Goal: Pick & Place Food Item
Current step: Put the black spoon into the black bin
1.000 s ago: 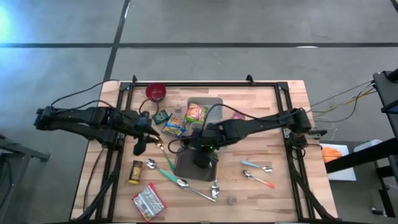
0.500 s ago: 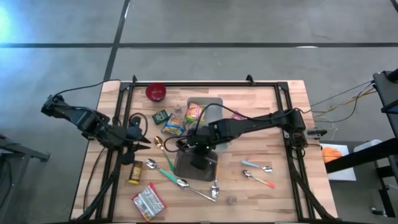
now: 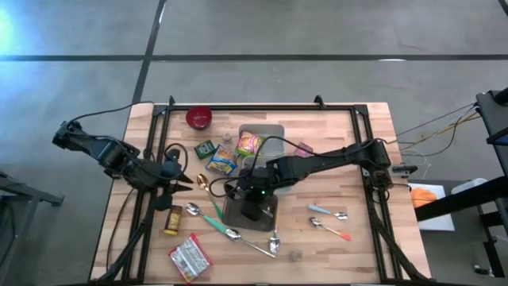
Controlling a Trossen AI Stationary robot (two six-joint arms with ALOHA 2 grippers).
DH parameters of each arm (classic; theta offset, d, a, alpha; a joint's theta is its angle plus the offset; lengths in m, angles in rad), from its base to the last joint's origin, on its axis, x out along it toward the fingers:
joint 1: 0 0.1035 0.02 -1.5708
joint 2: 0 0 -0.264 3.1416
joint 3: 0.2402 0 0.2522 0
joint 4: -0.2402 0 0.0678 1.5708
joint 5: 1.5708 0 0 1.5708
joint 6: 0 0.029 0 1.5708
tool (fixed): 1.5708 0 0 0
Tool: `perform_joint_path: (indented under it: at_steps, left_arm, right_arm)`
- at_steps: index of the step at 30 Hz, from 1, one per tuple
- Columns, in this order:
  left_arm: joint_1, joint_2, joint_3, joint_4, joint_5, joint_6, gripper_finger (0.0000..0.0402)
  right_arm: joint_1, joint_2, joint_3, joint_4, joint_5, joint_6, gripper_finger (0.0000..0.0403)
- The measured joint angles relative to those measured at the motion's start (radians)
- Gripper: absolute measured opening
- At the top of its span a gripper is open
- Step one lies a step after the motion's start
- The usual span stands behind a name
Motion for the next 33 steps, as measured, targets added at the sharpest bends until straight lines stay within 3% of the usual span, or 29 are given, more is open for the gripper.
perform_joint_path:
  at_steps: [15, 26, 33]
  left_arm:
    - [0.000, 0.000, 0.001, 0.075, 0.000, -0.004, 0.0102]
    - [0.001, 0.000, 0.001, 0.253, 0.010, 0.044, 0.0102]
    - [0.001, 0.000, 0.001, 0.257, 0.011, 0.049, 0.0102]
  right_arm:
    - [0.005, 0.000, -0.124, 0.101, 0.011, 0.037, 0.0008]
    - [0.005, 0.000, -0.167, 0.123, 0.011, 0.034, 0.0008]
    - [0.005, 0.000, -0.200, 0.151, 0.010, 0.032, 0.0008]
